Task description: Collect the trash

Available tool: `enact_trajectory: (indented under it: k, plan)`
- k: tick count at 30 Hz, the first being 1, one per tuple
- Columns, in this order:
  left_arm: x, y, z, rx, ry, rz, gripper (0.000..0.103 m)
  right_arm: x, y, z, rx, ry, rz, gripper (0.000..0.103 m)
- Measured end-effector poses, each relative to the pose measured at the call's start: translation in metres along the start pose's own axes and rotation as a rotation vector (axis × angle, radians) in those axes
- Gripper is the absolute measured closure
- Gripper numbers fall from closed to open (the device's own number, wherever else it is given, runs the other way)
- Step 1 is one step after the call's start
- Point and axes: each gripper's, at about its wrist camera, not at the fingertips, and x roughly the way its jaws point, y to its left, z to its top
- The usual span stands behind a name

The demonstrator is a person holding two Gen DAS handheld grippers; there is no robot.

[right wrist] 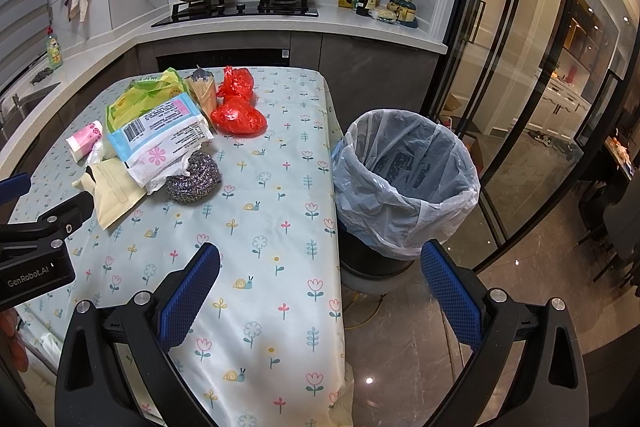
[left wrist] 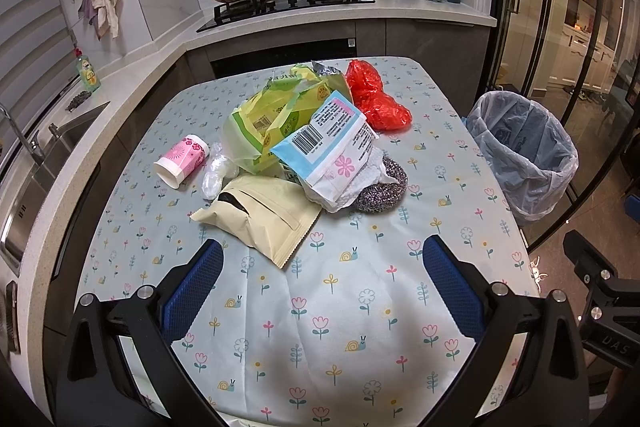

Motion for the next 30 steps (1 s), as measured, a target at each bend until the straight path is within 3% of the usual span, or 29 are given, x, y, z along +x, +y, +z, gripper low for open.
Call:
enact_trajectory:
  k: [11,23,30]
  plan:
    - [0.013,0.029,0.006,-0.087,0.03,-0.016,0.007,0.012,0.012,0.008,-0.006,-0.008,-0.013,0.007]
    - [0.075,0.114,0.007,-0.309,0.14,0.005,0.007,0.044,0.043,0.028,-0.016,-0.01,0.022,0.007]
    - [0.11,0.141,0.003,-0.384,0.198,-0.011,0.007,0.064,0.071,0.04,-0.04,0.005,0.048,0.007]
